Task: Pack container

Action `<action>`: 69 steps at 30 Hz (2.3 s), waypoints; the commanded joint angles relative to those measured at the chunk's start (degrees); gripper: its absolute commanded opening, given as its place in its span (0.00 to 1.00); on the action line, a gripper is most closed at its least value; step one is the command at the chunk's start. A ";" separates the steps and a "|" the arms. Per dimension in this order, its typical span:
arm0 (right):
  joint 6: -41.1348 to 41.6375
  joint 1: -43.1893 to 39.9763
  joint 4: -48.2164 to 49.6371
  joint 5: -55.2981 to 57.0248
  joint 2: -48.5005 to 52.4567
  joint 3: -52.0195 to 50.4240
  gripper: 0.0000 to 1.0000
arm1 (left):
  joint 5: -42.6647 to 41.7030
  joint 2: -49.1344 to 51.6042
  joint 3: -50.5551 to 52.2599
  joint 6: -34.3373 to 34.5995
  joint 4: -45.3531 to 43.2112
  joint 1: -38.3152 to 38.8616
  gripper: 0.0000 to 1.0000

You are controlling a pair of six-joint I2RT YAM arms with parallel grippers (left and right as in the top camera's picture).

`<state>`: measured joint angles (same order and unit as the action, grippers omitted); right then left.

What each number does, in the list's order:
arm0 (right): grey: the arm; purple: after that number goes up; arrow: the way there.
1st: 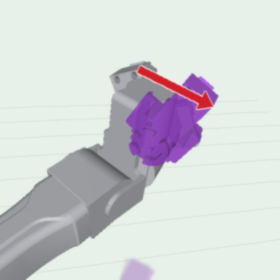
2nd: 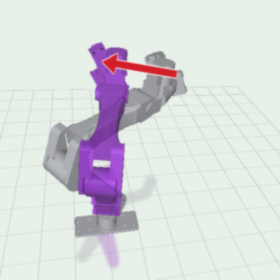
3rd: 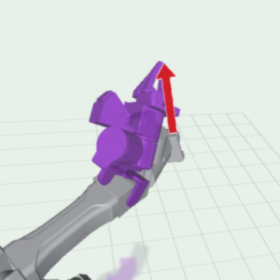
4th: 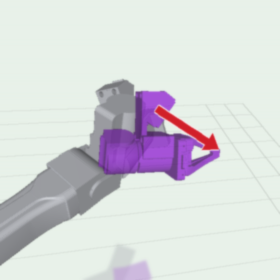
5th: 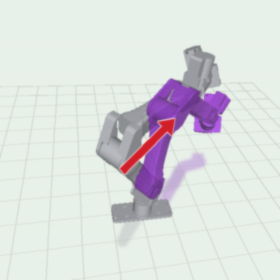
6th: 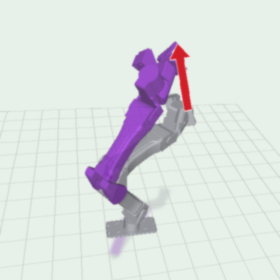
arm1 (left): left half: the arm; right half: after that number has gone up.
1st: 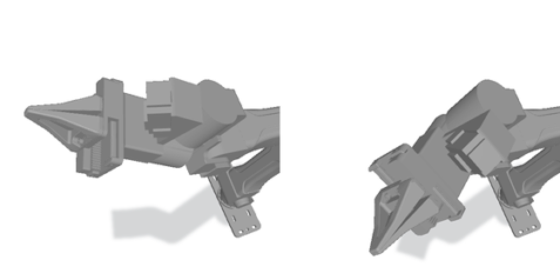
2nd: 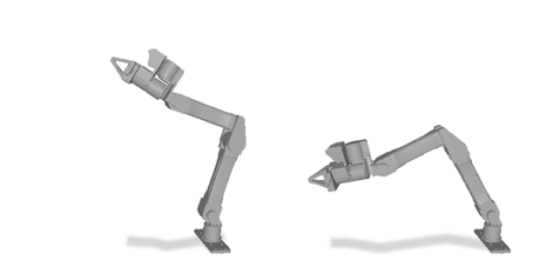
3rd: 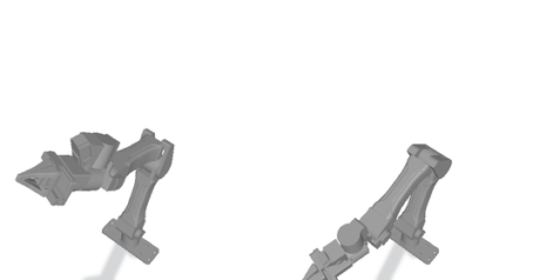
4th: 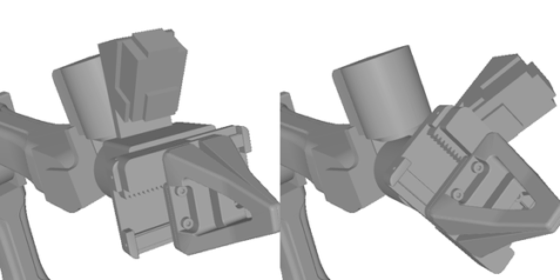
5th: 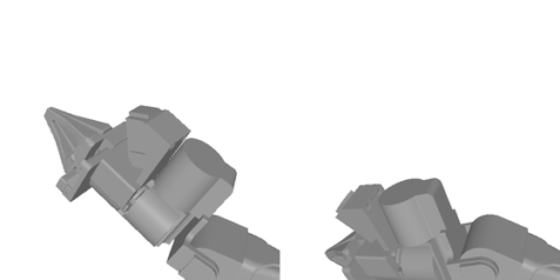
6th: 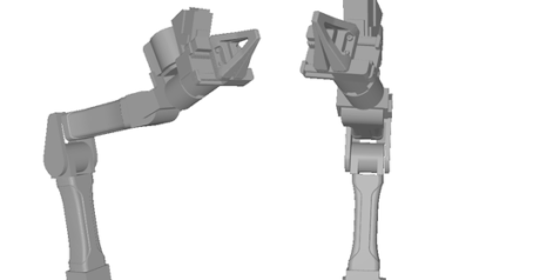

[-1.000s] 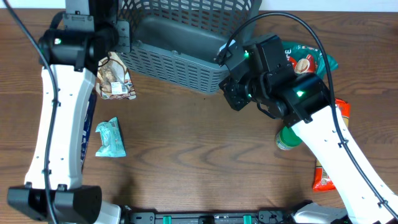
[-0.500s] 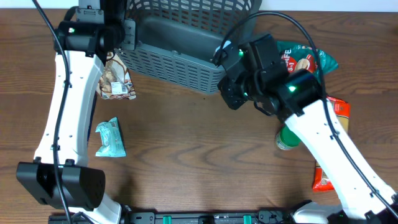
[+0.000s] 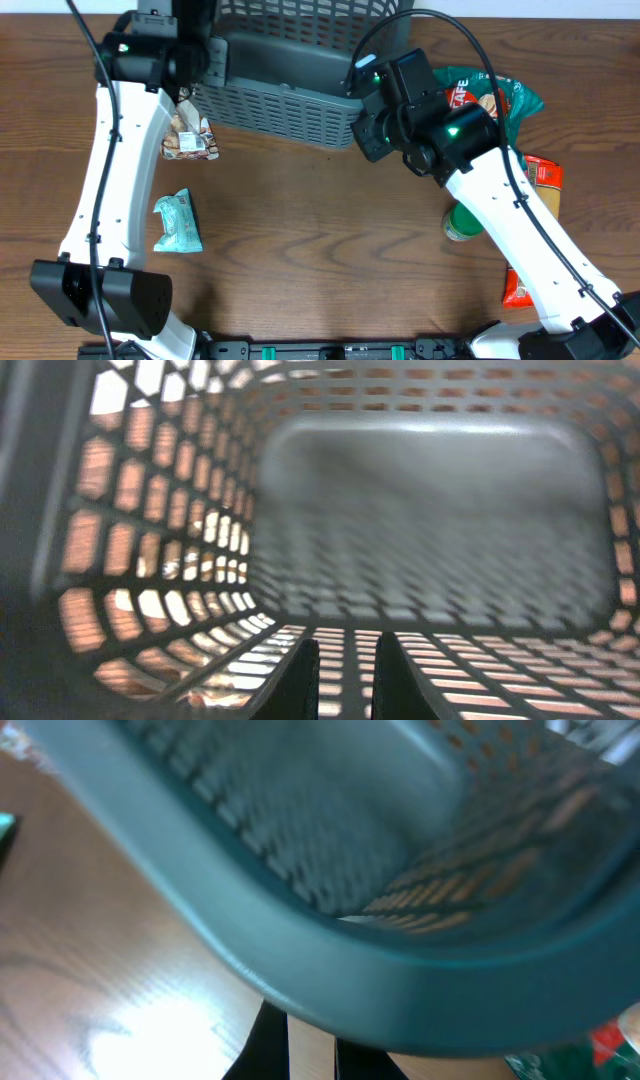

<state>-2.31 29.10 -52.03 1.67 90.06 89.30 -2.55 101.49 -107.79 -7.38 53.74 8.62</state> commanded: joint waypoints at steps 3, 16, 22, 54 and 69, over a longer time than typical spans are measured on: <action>5.38 -1.53 0.87 6.64 0.11 0.85 0.01 | 0.63 1.05 -0.09 -0.55 3.45 3.04 0.06; 6.14 -0.76 -1.40 3.65 -0.07 0.87 0.01 | 0.72 -0.44 -1.42 -0.50 3.85 3.52 0.06; 2.10 2.54 -2.38 -0.85 -2.51 2.62 0.01 | 3.06 -4.15 -4.57 0.35 3.89 -0.33 0.26; 8.37 -8.09 18.47 -3.61 13.09 15.06 0.01 | 10.58 -10.49 -5.57 18.01 13.11 -18.32 0.82; 11.72 -8.37 22.60 6.51 18.12 15.06 0.01 | 10.56 -10.05 -5.57 18.01 14.16 -18.32 0.82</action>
<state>7.68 21.43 -29.82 4.93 107.81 104.07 7.70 91.00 -113.12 10.33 67.53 -9.45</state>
